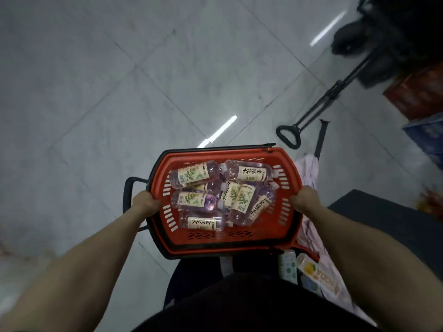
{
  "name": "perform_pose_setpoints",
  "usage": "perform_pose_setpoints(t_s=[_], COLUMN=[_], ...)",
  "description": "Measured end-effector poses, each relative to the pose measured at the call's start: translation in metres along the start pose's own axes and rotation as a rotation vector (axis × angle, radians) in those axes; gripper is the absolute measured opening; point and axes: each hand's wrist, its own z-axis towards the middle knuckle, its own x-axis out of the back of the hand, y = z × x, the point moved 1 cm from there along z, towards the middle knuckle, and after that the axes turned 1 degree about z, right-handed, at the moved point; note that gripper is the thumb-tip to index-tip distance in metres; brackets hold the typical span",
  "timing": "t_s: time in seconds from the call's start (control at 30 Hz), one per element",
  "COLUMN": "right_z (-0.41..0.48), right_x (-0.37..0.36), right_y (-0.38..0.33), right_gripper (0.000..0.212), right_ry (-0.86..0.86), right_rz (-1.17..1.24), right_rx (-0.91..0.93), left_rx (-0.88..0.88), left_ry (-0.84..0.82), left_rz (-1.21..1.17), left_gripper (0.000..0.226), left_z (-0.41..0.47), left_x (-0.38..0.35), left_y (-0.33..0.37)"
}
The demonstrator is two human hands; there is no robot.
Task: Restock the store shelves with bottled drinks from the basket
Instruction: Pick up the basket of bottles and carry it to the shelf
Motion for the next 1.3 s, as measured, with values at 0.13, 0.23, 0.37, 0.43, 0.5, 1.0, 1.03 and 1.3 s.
perform_pose_setpoints(t_s=[0.13,0.23,0.37,0.43,0.5,1.0,1.03,1.3], right_z=[-0.018,-0.044,-0.083,-0.107,-0.139,-0.302,-0.311,-0.404], right_x=[0.014,0.018,-0.001,-0.018,-0.041,-0.283,-0.302,-0.455], right_y=[-0.055,-0.11,-0.182,-0.22,-0.25,-0.381,-0.386,-0.419], right_gripper=[0.032,0.021,0.031,0.03,0.028,0.045,0.043,0.043], right_ry=[0.006,0.006,0.022,0.032,0.017,-0.001,0.015,0.05], right_rz=[-0.237,-0.358,-0.527,-0.616,-0.69,-1.276,-1.306,-1.605], right_rx=[0.14,0.256,0.394,0.485,0.56,0.891,0.904,1.112], left_rx=[0.082,0.192,0.326,0.413,0.48,0.858,0.883,1.09], left_ry=[0.041,0.061,0.098,0.091,0.083,0.192,0.199,0.261], left_rz=[-0.208,-0.356,-0.539,-0.631,-0.744,-1.324,-1.348,-1.6], left_gripper=[0.047,0.042,0.028,0.03,0.029,0.023,0.021,0.031], left_z=[-0.04,-0.065,-0.101,-0.117,-0.135,-0.208,-0.212,-0.24], left_x=[-0.013,-0.029,-0.049,-0.063,-0.08,-0.211,-0.217,-0.264], left_y=[-0.076,-0.134,-0.198,-0.228,-0.26,-0.434,-0.443,-0.492])
